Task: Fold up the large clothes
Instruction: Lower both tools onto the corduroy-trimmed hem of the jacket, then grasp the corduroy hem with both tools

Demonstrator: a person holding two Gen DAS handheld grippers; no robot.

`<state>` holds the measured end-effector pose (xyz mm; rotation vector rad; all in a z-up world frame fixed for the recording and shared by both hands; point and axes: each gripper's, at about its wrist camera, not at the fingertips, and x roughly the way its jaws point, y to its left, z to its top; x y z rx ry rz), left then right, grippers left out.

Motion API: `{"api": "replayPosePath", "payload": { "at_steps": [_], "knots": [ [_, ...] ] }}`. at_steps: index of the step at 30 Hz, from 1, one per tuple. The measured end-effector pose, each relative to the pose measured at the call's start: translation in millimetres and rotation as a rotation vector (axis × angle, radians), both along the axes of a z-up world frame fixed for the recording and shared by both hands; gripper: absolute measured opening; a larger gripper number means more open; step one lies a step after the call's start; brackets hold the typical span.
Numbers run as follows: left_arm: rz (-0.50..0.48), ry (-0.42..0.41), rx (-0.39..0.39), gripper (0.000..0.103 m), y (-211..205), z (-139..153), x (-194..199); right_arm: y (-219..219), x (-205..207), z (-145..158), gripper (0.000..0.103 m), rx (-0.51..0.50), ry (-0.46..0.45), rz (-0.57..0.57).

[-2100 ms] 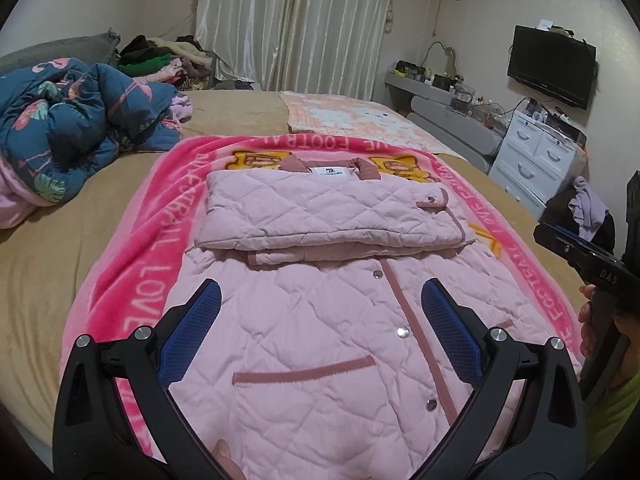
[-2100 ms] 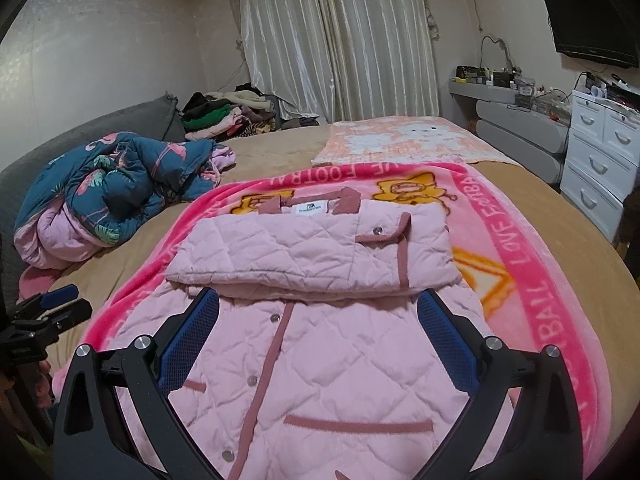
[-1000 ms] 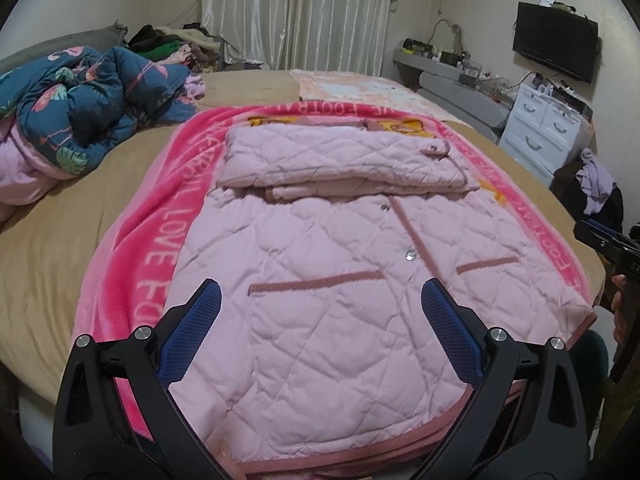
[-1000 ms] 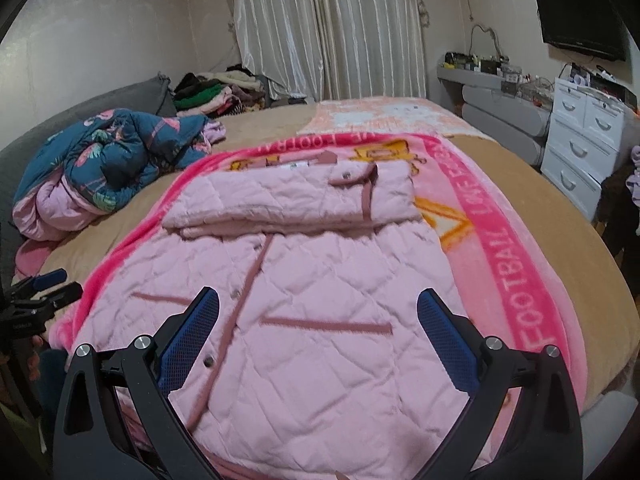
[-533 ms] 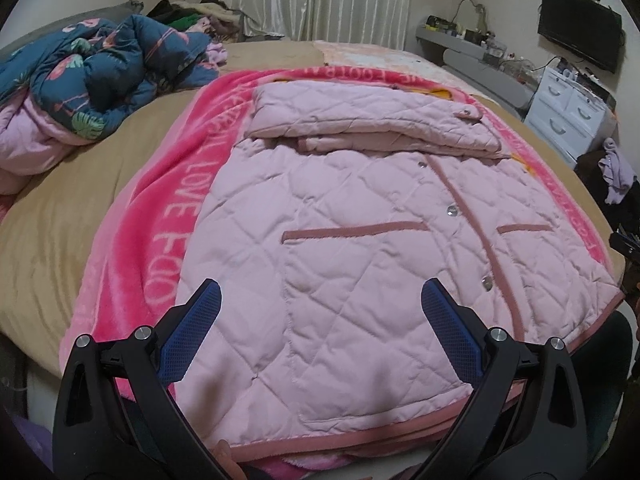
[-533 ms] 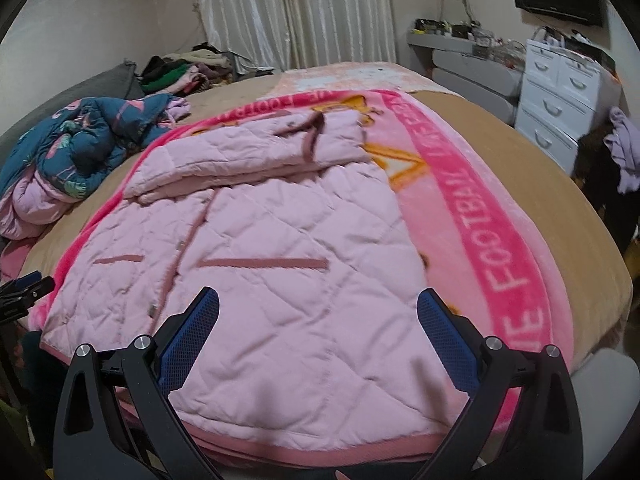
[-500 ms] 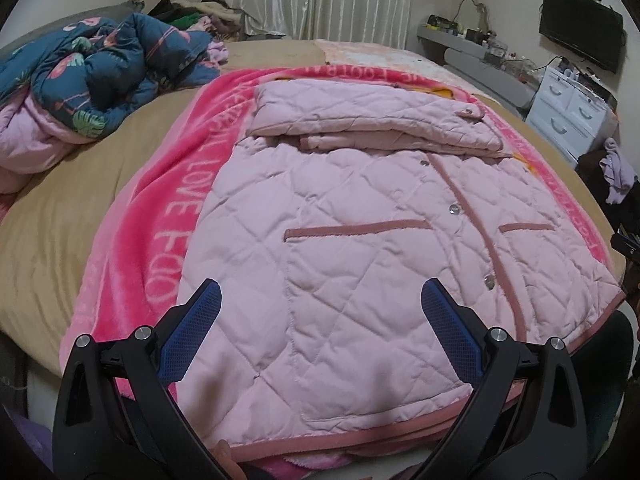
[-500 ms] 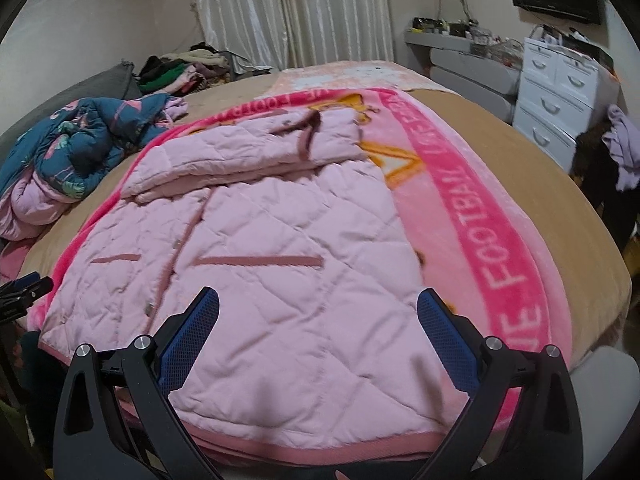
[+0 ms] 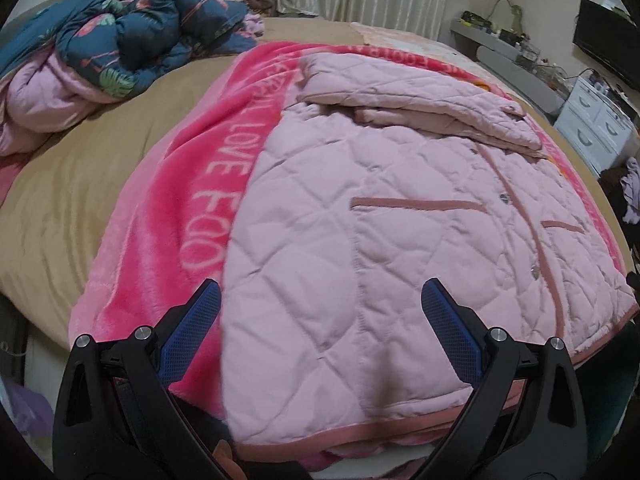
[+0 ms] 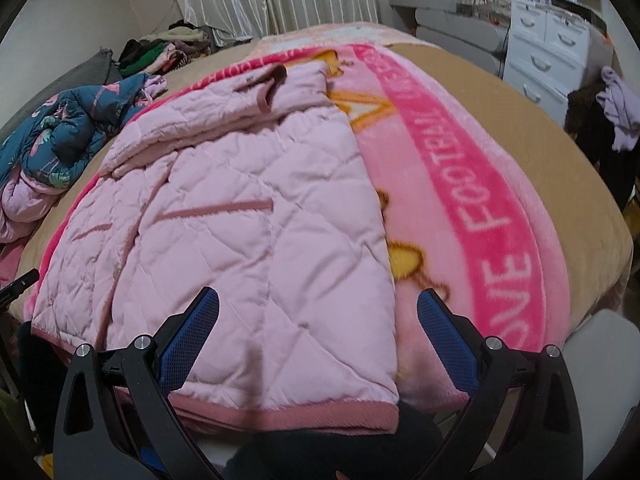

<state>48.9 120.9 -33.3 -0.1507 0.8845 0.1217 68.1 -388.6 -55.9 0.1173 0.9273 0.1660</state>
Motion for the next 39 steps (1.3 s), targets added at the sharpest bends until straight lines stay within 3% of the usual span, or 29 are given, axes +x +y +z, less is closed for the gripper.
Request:
{"api": "replayPosePath", "payload": {
  "at_steps": [6,14,18,20,22,24,27,29,32,39],
  "knots": [
    [0.020,0.031,-0.012,0.094,16,-10,-7,-3,0,-10,0.099,0.017,0.061,0.028],
    [0.017,0.064,-0.026,0.094,26,-18,-17,-10,12,-23,0.099,0.123,0.200,0.064],
    [0.029,0.075,-0.044,0.094,33,-21,-23,-5,10,-25,0.097,0.109,0.216,0.097],
    [0.031,0.084,-0.064,0.094,36,-25,-25,-2,11,-28,0.082,0.098,0.232,0.118],
    [0.033,0.099,-0.094,0.094,40,-29,-26,-1,10,-32,0.074,0.101,0.244,0.135],
    [0.033,0.108,-0.122,0.094,42,-33,-27,-1,8,-31,0.069,0.096,0.232,0.146],
    [0.014,0.110,-0.132,0.094,38,-35,-28,2,1,-28,0.049,0.068,0.184,0.163],
    [0.000,0.113,-0.134,0.094,34,-36,-27,-2,-3,-22,0.029,0.119,0.137,0.183],
    [-0.024,0.129,-0.167,0.094,29,-40,-24,-10,-11,-7,0.022,0.215,0.050,0.194],
    [-0.047,0.181,-0.235,0.094,21,-60,-20,-18,-8,42,0.020,0.342,-0.114,0.213]
  ]
}}
